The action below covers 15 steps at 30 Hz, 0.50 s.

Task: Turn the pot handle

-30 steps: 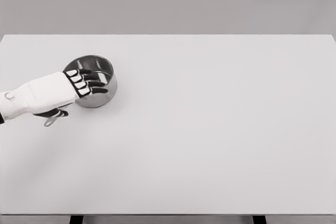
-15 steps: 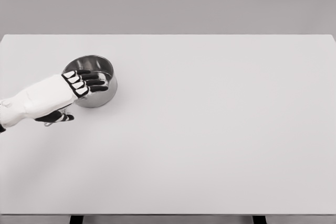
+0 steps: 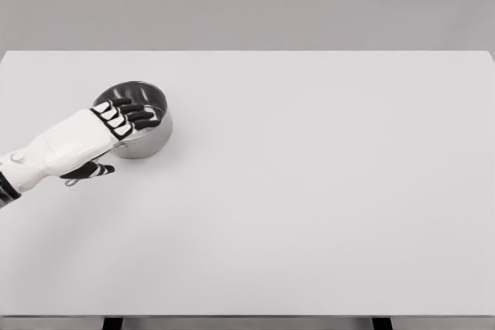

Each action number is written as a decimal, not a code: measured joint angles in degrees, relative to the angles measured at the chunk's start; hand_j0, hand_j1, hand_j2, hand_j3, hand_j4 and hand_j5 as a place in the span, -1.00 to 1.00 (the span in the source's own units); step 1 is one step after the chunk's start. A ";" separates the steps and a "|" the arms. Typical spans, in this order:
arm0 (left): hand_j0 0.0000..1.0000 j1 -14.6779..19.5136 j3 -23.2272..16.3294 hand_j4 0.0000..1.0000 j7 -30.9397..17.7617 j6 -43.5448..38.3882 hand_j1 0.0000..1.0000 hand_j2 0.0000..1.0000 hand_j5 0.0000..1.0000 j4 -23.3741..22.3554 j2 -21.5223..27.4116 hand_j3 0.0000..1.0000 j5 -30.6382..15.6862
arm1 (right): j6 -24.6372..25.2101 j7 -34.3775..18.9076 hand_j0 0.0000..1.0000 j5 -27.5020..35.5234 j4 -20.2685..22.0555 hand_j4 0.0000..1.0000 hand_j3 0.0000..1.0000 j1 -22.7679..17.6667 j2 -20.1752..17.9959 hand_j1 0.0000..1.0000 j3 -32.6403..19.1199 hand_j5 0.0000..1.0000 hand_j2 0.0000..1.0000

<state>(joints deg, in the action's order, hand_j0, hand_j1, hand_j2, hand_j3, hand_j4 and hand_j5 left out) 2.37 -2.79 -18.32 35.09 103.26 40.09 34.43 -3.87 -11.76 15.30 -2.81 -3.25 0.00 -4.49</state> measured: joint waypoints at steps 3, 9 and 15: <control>1.00 0.00 0.06 1.00 0.00 0.00 1.00 1.00 1.00 0.00 -1.22 1.00 2.69 | 0.01 0.00 1.00 0.00 0.00 1.00 1.00 0.00 0.00 1.00 0.00 1.00 1.00; 1.00 -0.88 0.11 1.00 0.00 0.00 1.00 1.00 1.00 -0.14 -2.53 1.00 5.70 | 0.01 0.00 1.00 0.00 0.00 1.00 1.00 0.00 0.00 1.00 0.00 1.00 1.00; 1.00 -0.97 0.74 1.00 0.00 0.00 1.00 1.00 1.00 -0.77 -3.53 1.00 6.72 | 0.01 0.00 1.00 0.00 0.00 1.00 1.00 0.00 0.00 1.00 0.00 1.00 1.00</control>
<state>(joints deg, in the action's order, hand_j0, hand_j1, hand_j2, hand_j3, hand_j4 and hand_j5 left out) 1.41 -2.05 -18.32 35.09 102.49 36.55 41.15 -3.87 -11.76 15.30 -2.81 -3.25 0.00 -4.49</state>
